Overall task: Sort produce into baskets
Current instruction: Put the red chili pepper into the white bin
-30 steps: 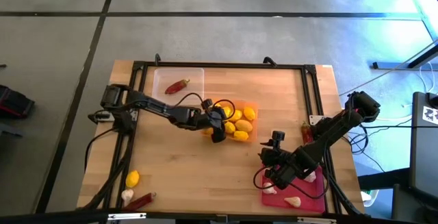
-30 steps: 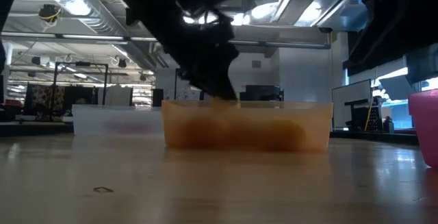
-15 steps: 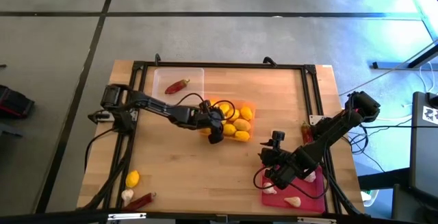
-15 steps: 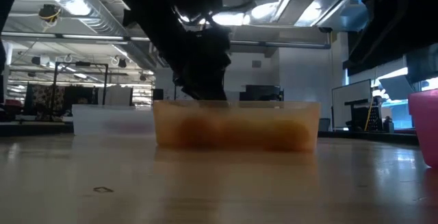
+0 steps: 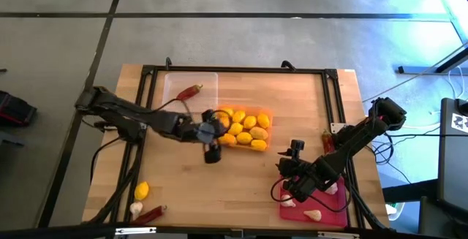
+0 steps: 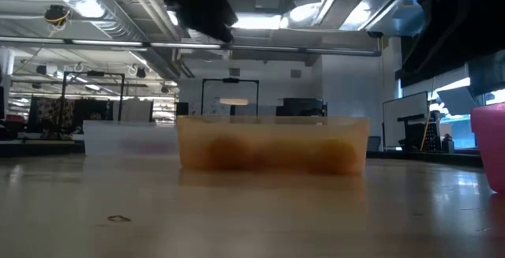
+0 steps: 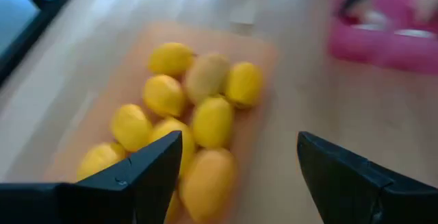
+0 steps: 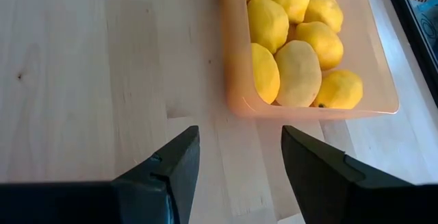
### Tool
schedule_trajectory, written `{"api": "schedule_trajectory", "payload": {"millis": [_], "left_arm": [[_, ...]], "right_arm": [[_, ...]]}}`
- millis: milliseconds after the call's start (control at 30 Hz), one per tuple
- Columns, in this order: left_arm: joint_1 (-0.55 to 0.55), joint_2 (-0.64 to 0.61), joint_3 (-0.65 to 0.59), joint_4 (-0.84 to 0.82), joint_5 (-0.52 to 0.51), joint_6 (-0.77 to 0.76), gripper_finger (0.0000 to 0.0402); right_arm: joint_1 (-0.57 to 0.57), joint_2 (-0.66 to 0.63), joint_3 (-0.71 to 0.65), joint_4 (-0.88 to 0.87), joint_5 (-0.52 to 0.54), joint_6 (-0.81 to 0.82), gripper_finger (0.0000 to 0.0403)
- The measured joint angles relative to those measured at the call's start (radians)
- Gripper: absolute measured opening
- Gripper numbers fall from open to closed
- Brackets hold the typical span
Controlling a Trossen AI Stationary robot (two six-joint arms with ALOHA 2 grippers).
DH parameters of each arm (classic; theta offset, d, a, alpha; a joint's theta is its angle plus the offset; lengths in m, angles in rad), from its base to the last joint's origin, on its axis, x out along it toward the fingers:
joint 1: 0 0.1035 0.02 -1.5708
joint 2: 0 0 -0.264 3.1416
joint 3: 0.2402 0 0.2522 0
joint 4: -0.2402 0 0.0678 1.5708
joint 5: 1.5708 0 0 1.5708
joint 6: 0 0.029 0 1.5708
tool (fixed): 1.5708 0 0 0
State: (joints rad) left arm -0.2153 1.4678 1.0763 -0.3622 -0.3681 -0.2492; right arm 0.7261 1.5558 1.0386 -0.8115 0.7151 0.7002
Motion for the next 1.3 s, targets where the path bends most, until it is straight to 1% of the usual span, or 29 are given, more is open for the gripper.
{"api": "schedule_trajectory", "payload": {"millis": [167,367,533,633,733,867,1200,1300], "left_arm": [[-0.14,-0.089,0.0,-0.142,0.017,-0.123,0.0285],[-0.312,-0.103,-0.002,-0.294,0.077,-0.395,0.0285],[-0.436,-0.084,-0.023,-0.325,0.144,-0.628,0.0285],[-0.497,-0.07,-0.04,-0.33,0.166,-0.754,0.0285],[-0.549,-0.047,-0.051,-0.332,0.21,-0.868,0.0285],[-0.614,-0.002,-0.053,-0.331,0.267,-0.954,0.0285],[-0.779,0.12,-0.053,-0.329,0.296,-1.123,0.0285],[-0.822,0.163,-0.053,-0.328,0.349,-1.191,0.0285]], "right_arm": [[0.0,0.0,0.0,0.002,0.0,0.0,0.0198],[0.0,0.0,0.0,0.0,0.001,-0.003,0.0198],[0.0,0.0,0.0,-0.001,0.002,-0.004,0.0198],[0.0,0.0,0.0,-0.001,0.002,-0.02,0.0198],[0.0,0.0,0.0,-0.001,0.003,-0.033,0.0198],[0.0,0.0,0.0,0.001,0.026,-0.053,0.0198],[0.0,0.0,0.0,0.001,0.039,-0.055,0.0198],[0.0,0.0,0.0,0.0,0.06,-0.06,0.0198]]}}
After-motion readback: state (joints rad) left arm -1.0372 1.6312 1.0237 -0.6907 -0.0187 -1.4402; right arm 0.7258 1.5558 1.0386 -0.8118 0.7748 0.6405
